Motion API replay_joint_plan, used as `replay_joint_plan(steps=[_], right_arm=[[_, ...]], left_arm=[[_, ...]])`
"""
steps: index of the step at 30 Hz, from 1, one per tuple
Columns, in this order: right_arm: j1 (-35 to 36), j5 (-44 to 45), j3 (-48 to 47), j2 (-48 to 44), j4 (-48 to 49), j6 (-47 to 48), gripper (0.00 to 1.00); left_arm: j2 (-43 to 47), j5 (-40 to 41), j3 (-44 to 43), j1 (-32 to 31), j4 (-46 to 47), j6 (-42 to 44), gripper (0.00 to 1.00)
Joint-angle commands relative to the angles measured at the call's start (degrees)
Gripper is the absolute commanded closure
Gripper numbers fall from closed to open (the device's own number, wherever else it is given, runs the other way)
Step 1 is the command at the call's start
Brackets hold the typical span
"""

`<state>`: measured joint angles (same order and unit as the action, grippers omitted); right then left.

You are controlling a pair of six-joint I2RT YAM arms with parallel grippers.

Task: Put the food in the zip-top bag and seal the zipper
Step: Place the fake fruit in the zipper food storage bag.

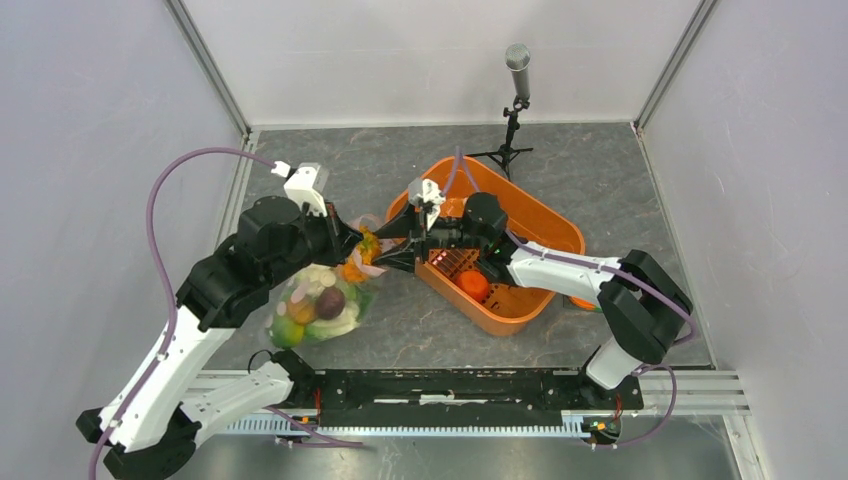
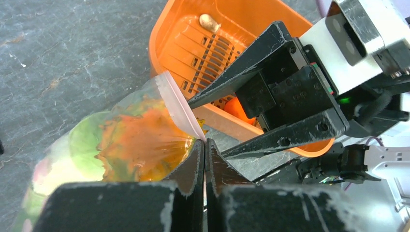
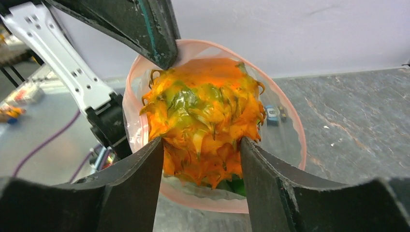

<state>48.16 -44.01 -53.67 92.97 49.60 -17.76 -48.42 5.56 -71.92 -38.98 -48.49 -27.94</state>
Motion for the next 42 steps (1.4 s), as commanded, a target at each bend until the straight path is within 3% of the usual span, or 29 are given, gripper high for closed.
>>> replay_joint_plan(steps=[1,4,10,12,15,17,20,22,23,25,28,32,34,37,39,42], right_arm=[[4.88,-3.86,-5.88,-2.14,-18.27,15.52,0.38],[6.95,-4.05,-7.71,-1.56,-23.25,20.24,0.36],[7.75,-4.92,-6.98,-2.44,-17.4,19.92,0.46],[7.4,-5.47,-5.05,-3.32,-10.78,16.03,0.55],[5.84,-9.64,-1.16,-3.65,6.91,2.6,0.55],[5.03,-11.65,-0.4,-3.7,12.49,-2.2,0.55],[5.59,-10.79,-2.46,-4.1,1.02,5.18,0.55],[6.53,-1.78,-3.76,-5.27,-11.38,13.33,0.55],[6.66,3.86,-4.25,-5.58,-15.51,15.05,0.51],[6.6,9.15,-3.64,-5.53,-15.18,13.81,0.49],[6.6,24.32,-3.88,-4.47,-17.11,5.27,0.49],[6.56,34.53,-3.08,-3.51,-18.31,-0.41,0.5],[5.86,37.56,1.43,-5.02,-13.64,-3.17,0.5],[5.5,23.61,3.23,-5.89,-2.83,-1.33,0.54],[5.94,15.22,4.68,-7.33,5.4,-0.81,0.49],[3.91,10.55,7.74,-8.65,18.54,-9.0,0.5]], left_arm=[[-2.18,-4.57,-5.42,-0.48,8.53,1.37,0.98],[-2.06,-1.49,-7.09,-0.48,6.76,3.03,0.98],[-2.85,-5.3,-6.51,-0.49,5.57,2.34,0.98],[-2.11,-5.3,-5.51,-0.49,6.29,2.11,0.98],[-1.58,-5.3,-5.41,-0.48,5.86,2.43,0.98],[-1.15,-5.3,-5.19,-0.5,5.75,2.72,0.98],[-1.22,-5.3,-4.48,-0.48,5.83,3.76,0.98],[-1.96,-7.66,-4.82,-0.49,5.14,4.78,0.98],[-2.14,-9.48,-4.9,-0.48,5.2,5.33,0.98],[-2.44,-14.22,-4.91,-0.49,6.05,6.78,0.98],[-1.49,-21.06,-4.63,-0.49,8.67,8.49,0.98],[0.43,-21.16,-4.43,-0.48,8.89,8.57,0.98],[1.45,-21.07,-3.74,-0.48,8.81,8.32,0.98],[2.6,-18.39,-1.66,-0.5,9.17,8.09,0.98],[2.26,-17.61,-1.29,-0.48,8.74,8.26,0.98],[1.38,-17.58,-1.84,-0.49,7.85,8.65,0.98]])
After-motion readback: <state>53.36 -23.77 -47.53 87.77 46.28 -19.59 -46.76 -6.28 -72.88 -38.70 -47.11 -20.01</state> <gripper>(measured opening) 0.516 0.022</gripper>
